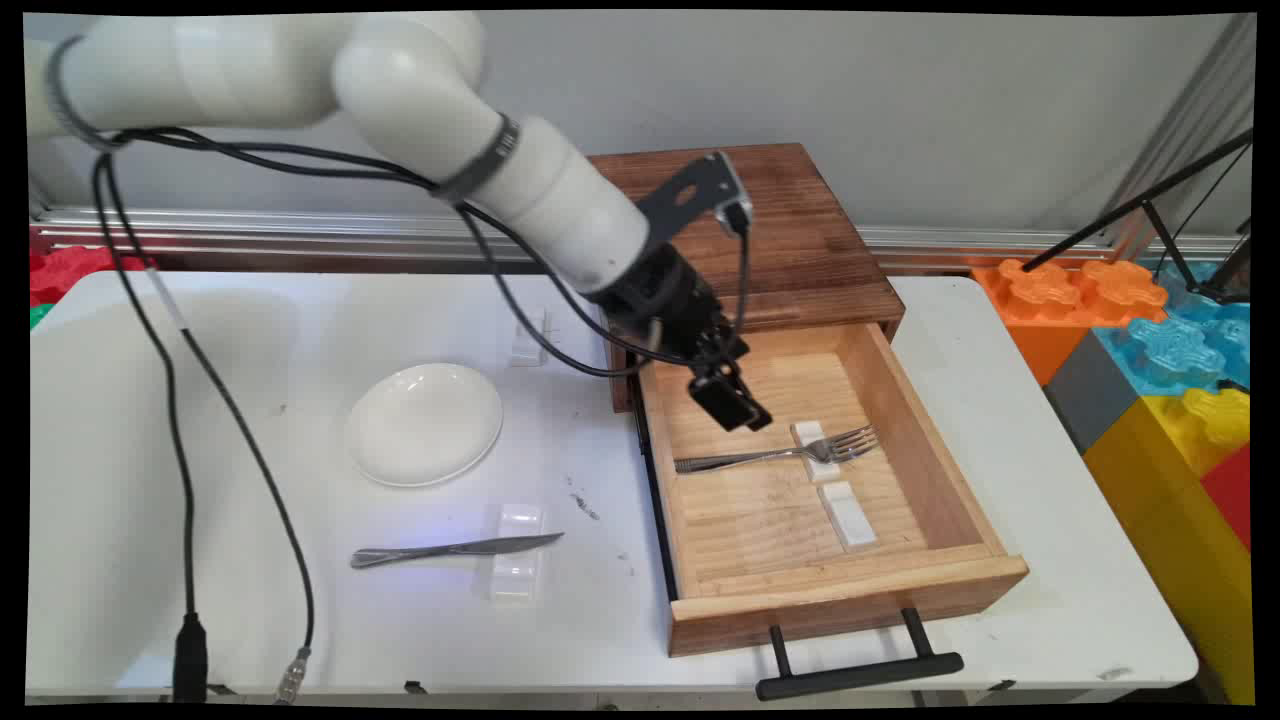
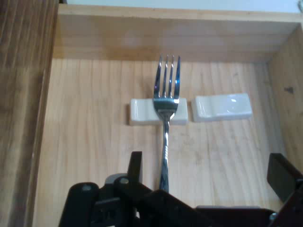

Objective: Pick up the knife from the right of the white plate

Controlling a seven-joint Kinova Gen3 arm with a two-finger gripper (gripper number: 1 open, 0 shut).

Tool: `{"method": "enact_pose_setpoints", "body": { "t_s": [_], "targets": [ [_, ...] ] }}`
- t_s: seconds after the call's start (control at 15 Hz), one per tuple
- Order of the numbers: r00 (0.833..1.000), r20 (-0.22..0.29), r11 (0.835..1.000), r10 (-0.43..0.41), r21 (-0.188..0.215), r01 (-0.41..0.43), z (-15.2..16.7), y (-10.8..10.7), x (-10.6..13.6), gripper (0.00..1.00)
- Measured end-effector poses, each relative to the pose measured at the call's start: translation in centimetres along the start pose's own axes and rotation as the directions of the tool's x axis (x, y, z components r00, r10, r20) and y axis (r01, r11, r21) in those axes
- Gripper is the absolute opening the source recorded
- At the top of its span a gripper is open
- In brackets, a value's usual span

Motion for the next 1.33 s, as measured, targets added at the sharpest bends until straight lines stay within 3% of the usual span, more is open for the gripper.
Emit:
{"method": "enact_pose_setpoints", "body": {
  "t_s": [0.33, 0.67, 1.33],
  "targets": [
    [0.999, 0.043, 1.0, 0.012, 0.009, -0.012, -4.9, 0.7, -2.1, 1.0],
    [0.993, 0.113, 1.0, 0.028, 0.008, -0.029, -9.3, 1.0, -5.8, 1.0],
    [0.971, 0.233, 0.999, 0.05, -0.026, -0.045, -13.9, 0.9, -13.9, 1.0]
  ]
}}
